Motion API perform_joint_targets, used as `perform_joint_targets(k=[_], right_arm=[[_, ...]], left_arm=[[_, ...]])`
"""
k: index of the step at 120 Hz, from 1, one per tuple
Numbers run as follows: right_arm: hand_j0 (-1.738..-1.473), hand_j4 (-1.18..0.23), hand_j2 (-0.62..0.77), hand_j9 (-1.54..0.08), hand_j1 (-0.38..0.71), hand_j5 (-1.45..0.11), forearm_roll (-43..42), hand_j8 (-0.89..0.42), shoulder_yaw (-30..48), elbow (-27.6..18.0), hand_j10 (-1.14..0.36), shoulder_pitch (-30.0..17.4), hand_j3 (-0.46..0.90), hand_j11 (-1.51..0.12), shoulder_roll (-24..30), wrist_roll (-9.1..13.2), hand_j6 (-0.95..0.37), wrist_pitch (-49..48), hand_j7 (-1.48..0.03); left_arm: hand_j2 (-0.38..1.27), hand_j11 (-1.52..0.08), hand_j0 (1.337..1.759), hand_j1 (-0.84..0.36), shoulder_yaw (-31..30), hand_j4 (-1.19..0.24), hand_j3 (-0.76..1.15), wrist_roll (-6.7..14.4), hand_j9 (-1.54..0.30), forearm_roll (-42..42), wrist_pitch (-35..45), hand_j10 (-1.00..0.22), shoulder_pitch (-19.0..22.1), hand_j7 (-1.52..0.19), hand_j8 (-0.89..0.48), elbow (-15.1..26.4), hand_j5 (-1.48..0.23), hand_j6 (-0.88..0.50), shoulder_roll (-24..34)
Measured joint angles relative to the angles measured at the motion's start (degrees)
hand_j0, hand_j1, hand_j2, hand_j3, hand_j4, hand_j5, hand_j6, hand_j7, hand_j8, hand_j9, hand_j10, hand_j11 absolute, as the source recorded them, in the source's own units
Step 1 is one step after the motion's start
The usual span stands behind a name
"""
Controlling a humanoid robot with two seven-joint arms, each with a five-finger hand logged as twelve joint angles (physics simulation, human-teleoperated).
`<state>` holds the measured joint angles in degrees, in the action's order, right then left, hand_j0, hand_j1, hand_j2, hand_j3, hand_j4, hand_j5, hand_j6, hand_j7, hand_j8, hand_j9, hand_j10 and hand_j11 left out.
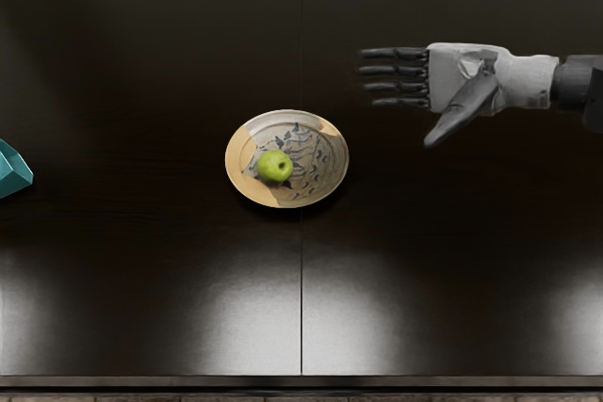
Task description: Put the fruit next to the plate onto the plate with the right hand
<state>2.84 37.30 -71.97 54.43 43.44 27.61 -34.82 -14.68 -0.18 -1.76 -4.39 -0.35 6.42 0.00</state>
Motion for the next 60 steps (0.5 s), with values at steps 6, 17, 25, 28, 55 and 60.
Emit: perform_joint_targets(k=[6, 17, 25, 28, 55, 60], right_arm=[[-1.658, -0.05, -0.01, -0.06, -0.3, -0.06, 1.7, -0.04, 0.0, 0.5, -0.04, -0.9, 0.0, -0.06, 1.4, 0.0, -0.05, -0.1, -0.06], [-1.658, -0.04, -0.01, -0.06, -0.3, -0.06, 4.0, -0.04, 0.0, 1.4, -0.04, -2.2, 0.0, -0.06, 3.6, 0.1, -0.04, -0.2, -0.06], [-1.658, -0.04, -0.01, -0.05, -0.3, -0.05, 5.2, -0.04, 0.0, 1.9, -0.04, -3.0, 0.0, -0.05, 5.1, 0.1, -0.04, -0.2, -0.05], [-1.658, -0.04, -0.01, -0.05, -0.3, -0.05, 5.5, -0.04, 0.0, 2.0, -0.04, -3.3, 0.0, -0.05, 5.6, 0.1, -0.04, -0.2, -0.05], [-1.658, -0.04, -0.01, -0.05, -0.3, -0.05, 7.9, -0.04, -0.1, 2.2, -0.04, -5.9, 0.0, -0.05, 8.6, 0.1, -0.04, -0.2, -0.05], [-1.658, -0.04, -0.01, -0.05, -0.3, -0.05, 8.1, -0.04, -0.1, 2.1, -0.04, -6.3, 0.0, -0.05, 8.7, 0.0, -0.04, -0.2, -0.05]], left_arm=[[0.05, -0.32, 1.658, 0.06, 0.0, -0.25, 0.0, 0.0, -0.32, 0.0, 0.0, -0.25, 0.0, -0.32, -0.25, 0.0, -0.32, -0.25, 0.0], [0.05, -0.32, 1.658, 0.06, 0.0, -0.25, 0.0, 0.0, -0.32, 0.0, 0.0, -0.25, 0.0, -0.32, -0.25, 0.0, -0.32, -0.25, 0.0], [0.05, -0.32, 1.658, 0.06, 0.0, -0.25, 0.0, 0.0, -0.32, 0.0, 0.0, -0.25, 0.0, -0.32, -0.25, 0.0, -0.32, -0.25, 0.0], [0.05, -0.32, 1.658, 0.06, 0.0, -0.25, 0.0, 0.0, -0.32, 0.0, 0.0, -0.25, 0.0, -0.32, -0.25, 0.0, -0.32, -0.25, 0.0], [0.05, -0.32, 1.658, 0.05, 0.0, -0.25, 0.0, 0.0, -0.32, 0.0, 0.0, -0.25, 0.0, -0.32, -0.25, 0.0, -0.32, -0.25, 0.0], [0.05, -0.32, 1.658, 0.05, 0.0, -0.25, 0.0, 0.0, -0.32, 0.0, 0.0, -0.25, 0.0, -0.32, -0.25, 0.0, -0.32, -0.25, 0.0]])
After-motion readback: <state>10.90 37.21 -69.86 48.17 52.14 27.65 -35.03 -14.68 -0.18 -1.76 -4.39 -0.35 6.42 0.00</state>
